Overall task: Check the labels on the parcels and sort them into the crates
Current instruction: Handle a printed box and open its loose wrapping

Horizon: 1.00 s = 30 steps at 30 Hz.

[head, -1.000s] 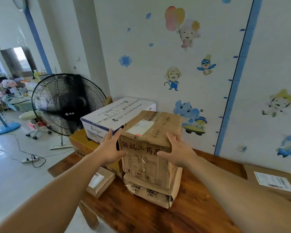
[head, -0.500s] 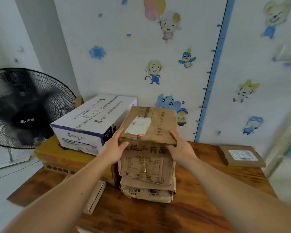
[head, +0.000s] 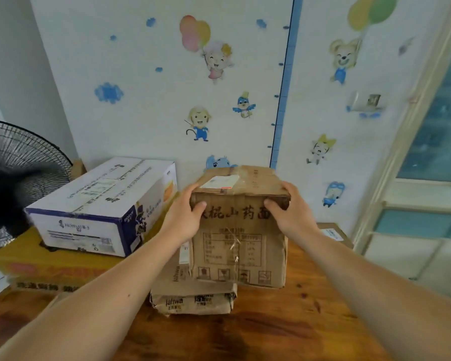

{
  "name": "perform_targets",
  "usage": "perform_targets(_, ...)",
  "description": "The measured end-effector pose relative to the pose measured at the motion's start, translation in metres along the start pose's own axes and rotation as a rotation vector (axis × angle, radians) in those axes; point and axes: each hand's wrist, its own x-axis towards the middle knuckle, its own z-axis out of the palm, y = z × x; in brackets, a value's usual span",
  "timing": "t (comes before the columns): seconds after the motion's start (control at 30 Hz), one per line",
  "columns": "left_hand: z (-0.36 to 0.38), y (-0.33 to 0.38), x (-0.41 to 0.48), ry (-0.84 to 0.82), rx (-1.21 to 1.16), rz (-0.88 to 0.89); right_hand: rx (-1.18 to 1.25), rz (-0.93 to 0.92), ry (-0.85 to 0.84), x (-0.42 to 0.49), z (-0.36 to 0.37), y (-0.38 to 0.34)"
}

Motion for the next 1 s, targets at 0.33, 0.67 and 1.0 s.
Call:
perform_targets(0.33,0.075,0.101,-0.011,-0.089,-0.031,0.069,0.006,0.077,0.079,-0.002,-0.113,0.052)
perform_targets(0.67,0.158,0.147,-0.051,-0.189,0.135,-0.036,-0.029,0.177,0.0,-0.007,-0.182,0.134)
perform_targets(1.0,0.183,0.127,-0.078,-0.283,0.306,-0.191,-0.101,0.289,-0.23,-0.025,-0.171,0.178)
